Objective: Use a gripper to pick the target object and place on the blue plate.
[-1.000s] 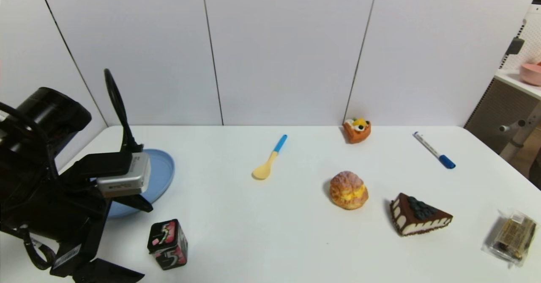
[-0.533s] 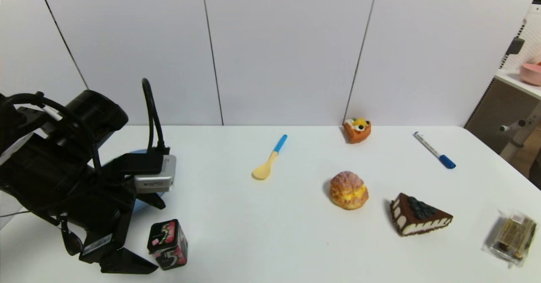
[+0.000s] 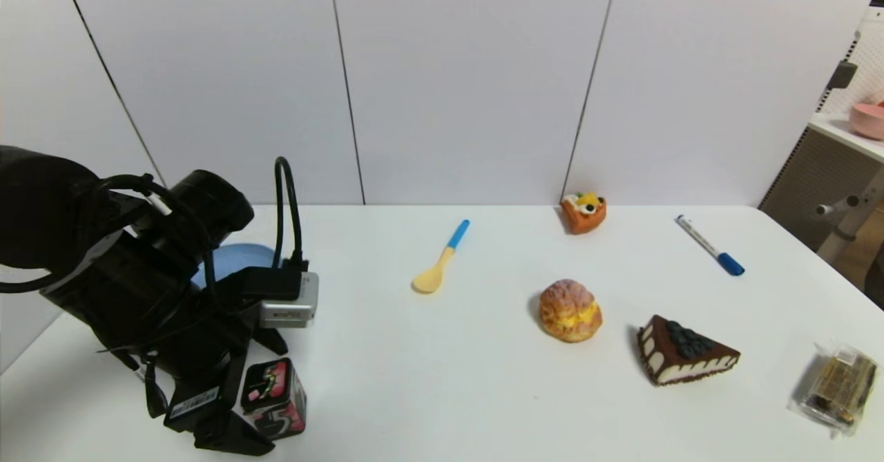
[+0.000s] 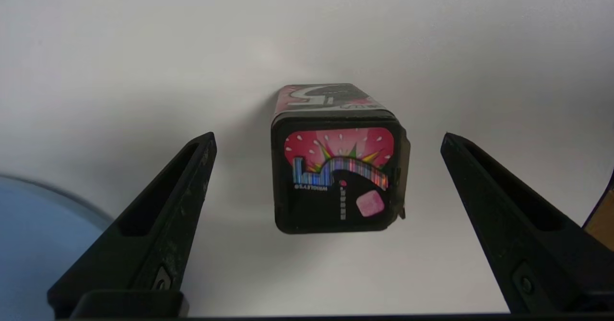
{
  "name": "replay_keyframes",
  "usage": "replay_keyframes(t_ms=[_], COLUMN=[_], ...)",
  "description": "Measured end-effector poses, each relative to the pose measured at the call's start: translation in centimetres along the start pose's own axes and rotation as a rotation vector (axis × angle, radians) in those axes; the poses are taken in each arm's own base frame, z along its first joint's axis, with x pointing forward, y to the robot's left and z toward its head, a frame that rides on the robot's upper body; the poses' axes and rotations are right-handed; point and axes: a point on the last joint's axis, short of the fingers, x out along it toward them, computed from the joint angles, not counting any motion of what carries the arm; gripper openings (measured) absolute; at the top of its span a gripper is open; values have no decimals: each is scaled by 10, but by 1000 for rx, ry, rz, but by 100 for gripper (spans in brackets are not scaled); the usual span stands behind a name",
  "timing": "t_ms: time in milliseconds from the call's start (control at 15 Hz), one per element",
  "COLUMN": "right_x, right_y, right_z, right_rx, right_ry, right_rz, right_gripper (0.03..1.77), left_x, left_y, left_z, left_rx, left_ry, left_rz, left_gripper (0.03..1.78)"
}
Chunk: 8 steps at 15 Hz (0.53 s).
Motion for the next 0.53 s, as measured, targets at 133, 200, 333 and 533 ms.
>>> replay_keyframes(t_ms=[133,200,333,533], right_x=[0,0,0,0], right_y=[0,0,0,0], right_z=[0,0,0,0], right_rx=[0,0,0,0], right_ry=[-1,-1,0,0], right_rz=[0,0,0,0], right_gripper=[170,170,170,170], left_x=[7,10,15,20], left_y=[2,3,5,11], left_z=[1,1,1,3], left_rx=[2,0,-3,-1], left_ry=[26,35,58,56], left_rz=[-14,-21,-23,-7], left_gripper=[169,169,169,169])
